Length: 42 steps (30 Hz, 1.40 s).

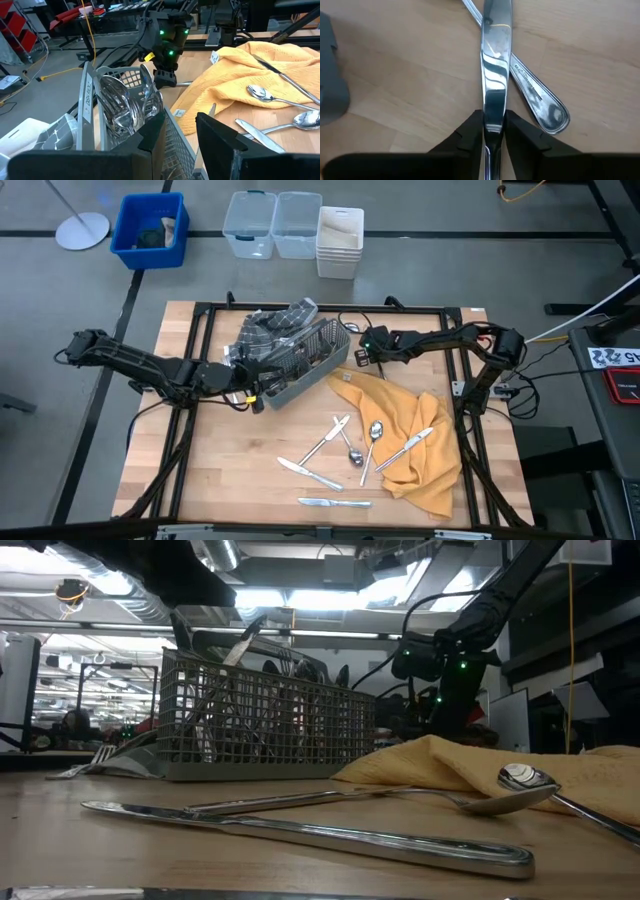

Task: Sort silverware
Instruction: Put the silver knife into the gray silverware basket

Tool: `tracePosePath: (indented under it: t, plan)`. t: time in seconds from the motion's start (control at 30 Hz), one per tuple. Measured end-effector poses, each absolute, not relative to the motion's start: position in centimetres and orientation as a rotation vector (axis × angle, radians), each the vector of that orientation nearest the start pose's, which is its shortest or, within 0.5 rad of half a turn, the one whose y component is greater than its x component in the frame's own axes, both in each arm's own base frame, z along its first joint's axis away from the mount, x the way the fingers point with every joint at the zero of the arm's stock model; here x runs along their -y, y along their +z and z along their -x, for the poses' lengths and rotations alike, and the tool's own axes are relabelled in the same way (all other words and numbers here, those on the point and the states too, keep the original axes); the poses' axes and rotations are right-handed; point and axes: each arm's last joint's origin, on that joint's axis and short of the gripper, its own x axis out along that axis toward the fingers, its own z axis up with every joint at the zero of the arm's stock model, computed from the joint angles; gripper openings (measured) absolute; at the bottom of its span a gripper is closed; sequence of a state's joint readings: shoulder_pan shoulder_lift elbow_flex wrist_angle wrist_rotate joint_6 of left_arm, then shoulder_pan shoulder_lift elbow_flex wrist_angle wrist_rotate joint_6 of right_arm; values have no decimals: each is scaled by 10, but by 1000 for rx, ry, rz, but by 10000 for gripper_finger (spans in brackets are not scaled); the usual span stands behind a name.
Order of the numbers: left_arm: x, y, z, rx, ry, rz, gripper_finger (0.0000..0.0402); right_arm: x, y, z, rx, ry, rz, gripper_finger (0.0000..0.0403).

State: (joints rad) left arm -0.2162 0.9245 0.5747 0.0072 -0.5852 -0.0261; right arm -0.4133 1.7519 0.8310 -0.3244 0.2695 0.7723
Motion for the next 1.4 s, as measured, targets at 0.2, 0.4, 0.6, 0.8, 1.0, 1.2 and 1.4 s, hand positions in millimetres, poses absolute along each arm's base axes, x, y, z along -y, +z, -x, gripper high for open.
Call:
tracePosePath:
  t: [0.2, 0.4, 0.6, 0.8, 1.0, 1.2, 1.4]
  plan:
    - [27, 256, -197, -313, 370, -109, 100, 125, 114, -267, -966, -1042, -735, 41]
    - [27, 255, -197, -319, 369, -111, 100, 125, 114, -267, -972, -1034, -721, 28]
    - [27, 254, -197, -329, 369, -116, 100, 125, 116, -267, -965, -1030, -723, 42]
    - [27, 254, -196, -332, 369, -117, 100, 125, 129, -266, -918, -1014, -727, 45]
    - [27, 254, -196, -332, 369, -117, 100, 123, 143, -263, -867, -1011, -721, 46]
    - [27, 254, -196, -333, 369, -117, 100, 124, 153, -262, -824, -1024, -708, 47]
    - [27, 254, -196, -333, 369, -117, 100, 126, 163, -259, -768, -1065, -679, 41]
